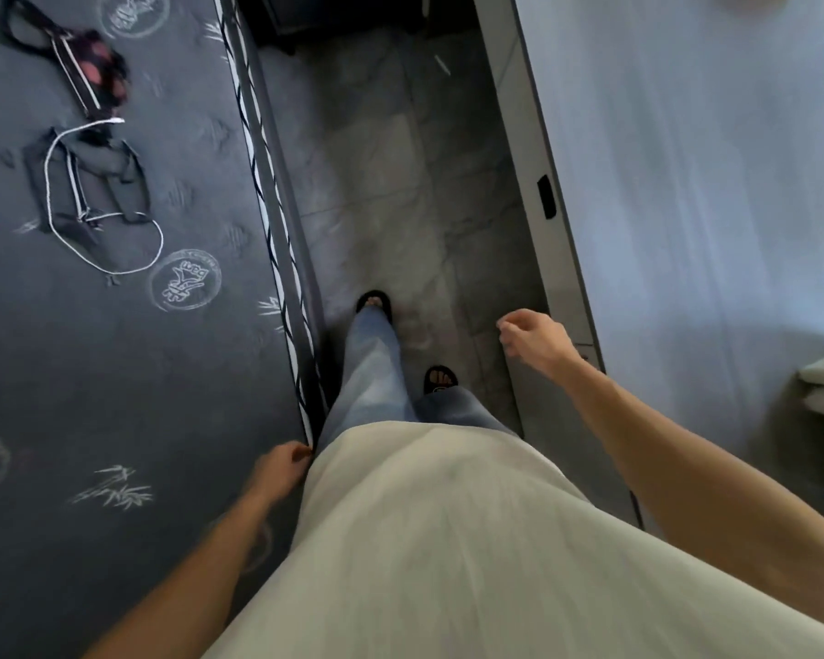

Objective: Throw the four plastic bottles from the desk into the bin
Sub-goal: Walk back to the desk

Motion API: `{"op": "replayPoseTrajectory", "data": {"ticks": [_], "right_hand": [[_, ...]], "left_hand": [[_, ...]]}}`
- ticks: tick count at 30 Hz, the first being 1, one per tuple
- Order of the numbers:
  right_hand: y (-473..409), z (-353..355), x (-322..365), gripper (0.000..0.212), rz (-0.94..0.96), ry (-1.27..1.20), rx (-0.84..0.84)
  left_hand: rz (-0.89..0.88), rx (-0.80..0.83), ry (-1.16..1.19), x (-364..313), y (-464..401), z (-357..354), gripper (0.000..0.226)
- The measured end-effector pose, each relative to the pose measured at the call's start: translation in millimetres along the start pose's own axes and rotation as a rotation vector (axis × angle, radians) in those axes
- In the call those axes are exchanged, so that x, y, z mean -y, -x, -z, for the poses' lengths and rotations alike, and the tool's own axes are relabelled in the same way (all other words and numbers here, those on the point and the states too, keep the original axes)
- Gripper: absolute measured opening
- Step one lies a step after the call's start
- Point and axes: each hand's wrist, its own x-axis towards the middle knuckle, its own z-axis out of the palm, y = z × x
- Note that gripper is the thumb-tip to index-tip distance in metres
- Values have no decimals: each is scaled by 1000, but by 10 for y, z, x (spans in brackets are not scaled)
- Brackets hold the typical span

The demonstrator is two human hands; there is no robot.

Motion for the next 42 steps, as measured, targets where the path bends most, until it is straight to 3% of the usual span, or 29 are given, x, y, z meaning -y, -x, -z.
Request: {"op": "replayPoseTrajectory", "data": {"ticks": [9,16,24,33,37,42], "right_hand": [[-421,-70,630,26,-149,-23,-32],[-303,-122,522,26,-358,-14,29],[-679,149,639,28,-507,-176,22],[-1819,1090,1463,26,-394,-278,-74],[-2297,1509,1899,20,-337,-457,-142],[-2762,1965,2268,24,-311,-509,-205]], "left_hand": [[-75,-29,-47,-722,-776,1483,20],[-189,-9,-11,-2007,-1338,2417,16],[-331,-2,-212,-3469,-1821,3081,18],[-277,-33,-361,-4115,-2168,3636,21],[-234,22,-400,-4195,-2324,3923,22],[-196,70,-446,-4525,-2558,4327,20]]}}
